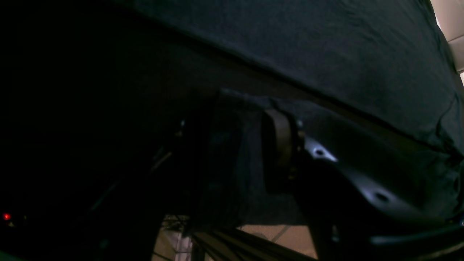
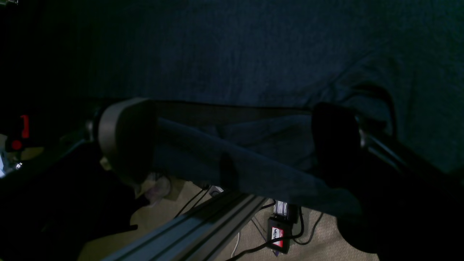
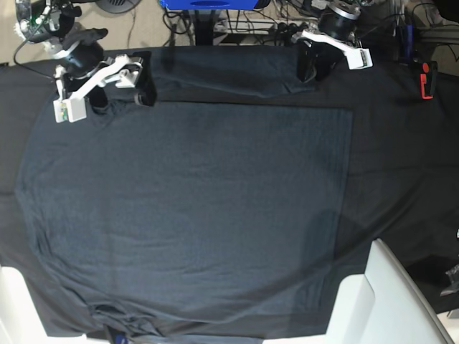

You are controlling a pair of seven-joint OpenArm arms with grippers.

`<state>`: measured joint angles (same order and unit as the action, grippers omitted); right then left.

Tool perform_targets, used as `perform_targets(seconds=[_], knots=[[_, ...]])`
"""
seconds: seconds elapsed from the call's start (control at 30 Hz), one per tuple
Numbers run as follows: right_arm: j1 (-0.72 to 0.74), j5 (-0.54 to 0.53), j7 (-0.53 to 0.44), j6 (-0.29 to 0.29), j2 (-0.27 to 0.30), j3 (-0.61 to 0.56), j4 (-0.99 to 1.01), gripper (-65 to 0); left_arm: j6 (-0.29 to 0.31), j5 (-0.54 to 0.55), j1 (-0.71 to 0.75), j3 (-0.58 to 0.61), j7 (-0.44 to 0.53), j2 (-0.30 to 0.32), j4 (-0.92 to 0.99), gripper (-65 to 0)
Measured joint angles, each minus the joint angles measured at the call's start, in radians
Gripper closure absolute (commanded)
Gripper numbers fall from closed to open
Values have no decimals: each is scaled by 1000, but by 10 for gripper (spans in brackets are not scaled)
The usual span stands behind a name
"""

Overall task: Fold the T-shirt properly
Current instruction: 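Lower both grippers and grasp the shirt edge nearest the robot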

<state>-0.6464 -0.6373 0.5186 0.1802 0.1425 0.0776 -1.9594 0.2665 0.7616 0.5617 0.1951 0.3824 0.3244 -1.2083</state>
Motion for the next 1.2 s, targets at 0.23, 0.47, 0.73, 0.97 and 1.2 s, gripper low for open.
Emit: perform_targets(seconds=[0.23,0.47,0.73,0.97,1.2], knots=[[1,-7,-2,0,-7,128,30,-650,-1,2,-22,38,-22,-8,8,0],[88,0,0,0,-96,347,200,-579,-4,3,-18,28,-32,-4,-8,0],[208,4,101,-4,-63,418,420,-245,-4,3,-13,28,-32,-3,-43,0],[214,1,106,-4,-68,418,451,-243,-4,3,-13,28,-32,-4,-47,0],[212,1,101,-4,-69,418,501,-239,-5,3,-13,27,-32,16,-49,0]])
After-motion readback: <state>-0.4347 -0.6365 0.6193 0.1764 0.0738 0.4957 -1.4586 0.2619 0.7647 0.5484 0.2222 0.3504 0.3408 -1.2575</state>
